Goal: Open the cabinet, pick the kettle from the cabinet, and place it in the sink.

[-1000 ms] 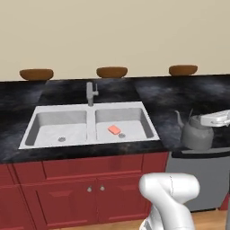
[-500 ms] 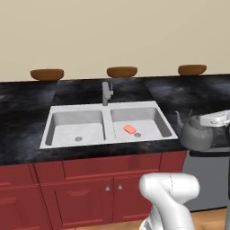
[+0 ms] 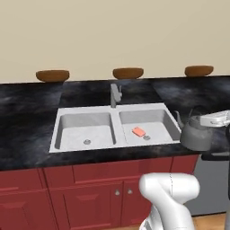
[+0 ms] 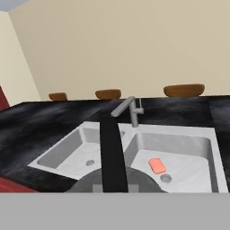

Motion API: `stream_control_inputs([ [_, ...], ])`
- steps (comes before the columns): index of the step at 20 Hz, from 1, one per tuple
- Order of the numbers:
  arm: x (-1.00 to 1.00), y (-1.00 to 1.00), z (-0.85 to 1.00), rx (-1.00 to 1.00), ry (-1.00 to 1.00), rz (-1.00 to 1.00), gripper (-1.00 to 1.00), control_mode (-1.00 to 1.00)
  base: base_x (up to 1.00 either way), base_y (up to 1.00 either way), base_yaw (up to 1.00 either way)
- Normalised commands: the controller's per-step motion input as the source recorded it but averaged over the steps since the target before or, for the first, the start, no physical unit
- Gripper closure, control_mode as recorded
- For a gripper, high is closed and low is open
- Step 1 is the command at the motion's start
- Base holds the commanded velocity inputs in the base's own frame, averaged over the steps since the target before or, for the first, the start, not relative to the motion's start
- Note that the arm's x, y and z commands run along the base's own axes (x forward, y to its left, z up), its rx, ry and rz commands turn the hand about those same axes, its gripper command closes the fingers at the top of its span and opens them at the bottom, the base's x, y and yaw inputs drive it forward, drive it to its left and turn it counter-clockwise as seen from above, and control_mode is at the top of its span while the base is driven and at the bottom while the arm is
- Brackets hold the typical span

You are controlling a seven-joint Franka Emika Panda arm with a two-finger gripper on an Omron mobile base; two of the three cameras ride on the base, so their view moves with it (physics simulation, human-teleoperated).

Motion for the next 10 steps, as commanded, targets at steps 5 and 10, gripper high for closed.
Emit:
stream_control_inputs([
  [5,0.0,0.0,0.0,0.0,0.0,0.0,1.0,1.0,0.46,0.21,0.02],
  [10,0.0,0.0,0.0,0.0,0.0,0.0,1.0,1.0,0.44,0.16,0.02],
])
